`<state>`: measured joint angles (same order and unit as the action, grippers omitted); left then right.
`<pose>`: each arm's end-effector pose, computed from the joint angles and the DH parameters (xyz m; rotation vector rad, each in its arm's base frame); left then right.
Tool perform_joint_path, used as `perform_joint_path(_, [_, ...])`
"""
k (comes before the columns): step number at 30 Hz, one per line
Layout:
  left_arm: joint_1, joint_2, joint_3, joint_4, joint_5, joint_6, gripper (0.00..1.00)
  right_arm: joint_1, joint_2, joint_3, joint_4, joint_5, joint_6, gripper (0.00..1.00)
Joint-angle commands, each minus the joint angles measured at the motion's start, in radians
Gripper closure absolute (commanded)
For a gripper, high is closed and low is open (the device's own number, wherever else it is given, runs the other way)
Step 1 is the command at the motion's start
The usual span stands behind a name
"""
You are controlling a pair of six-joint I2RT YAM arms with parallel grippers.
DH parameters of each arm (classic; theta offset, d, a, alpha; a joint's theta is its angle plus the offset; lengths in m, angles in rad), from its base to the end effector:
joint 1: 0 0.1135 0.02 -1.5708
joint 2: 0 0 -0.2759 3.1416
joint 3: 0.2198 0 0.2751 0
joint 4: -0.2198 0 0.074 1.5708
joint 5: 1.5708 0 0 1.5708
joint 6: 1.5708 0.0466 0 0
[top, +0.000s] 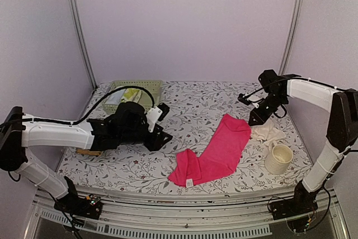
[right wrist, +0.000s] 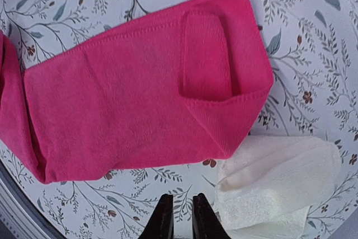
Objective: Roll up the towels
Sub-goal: Pick up the towel from the center of the board.
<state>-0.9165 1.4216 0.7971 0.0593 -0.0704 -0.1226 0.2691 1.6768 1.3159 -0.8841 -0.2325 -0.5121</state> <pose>0.2056 -0.2627 0.2135 0.8045 2.0283 -0.5290 0.3440 0.1060 0.2361 -1.1074 2.5494 0.2668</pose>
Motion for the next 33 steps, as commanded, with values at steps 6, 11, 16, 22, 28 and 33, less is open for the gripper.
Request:
perform_joint_path(6, [-0.031, 0.044, 0.022, 0.013, 0.08, 0.0, 0.43, -0.075, 0.15, -0.038, -0.045, 0.232, -0.024, 0.89])
perform_joint_path(11, [-0.038, 0.046, 0.044, -0.033, 0.086, 0.001, 0.43, -0.184, 0.273, 0.088, 0.041, 0.319, -0.034, 0.88])
perform_joint_path(16, [-0.038, 0.054, 0.095, -0.099, 0.078, -0.009, 0.43, -0.217, 0.378, 0.304, -0.015, 0.269, -0.018, 0.87])
perform_joint_path(22, [-0.038, 0.108, 0.16, -0.224, 0.125, -0.148, 0.44, -0.174, 0.34, 0.448, -0.044, 0.007, -0.024, 0.66])
perform_joint_path(28, [-0.041, 0.142, 0.182, -0.293, 0.236, -0.249, 0.32, -0.145, 0.426, 0.522, -0.048, -0.194, -0.077, 0.53])
perform_joint_path(33, [-0.041, 0.2, 0.217, -0.3, 0.294, -0.269, 0.28, -0.12, 0.518, 0.562, -0.057, -0.253, -0.081, 0.46])
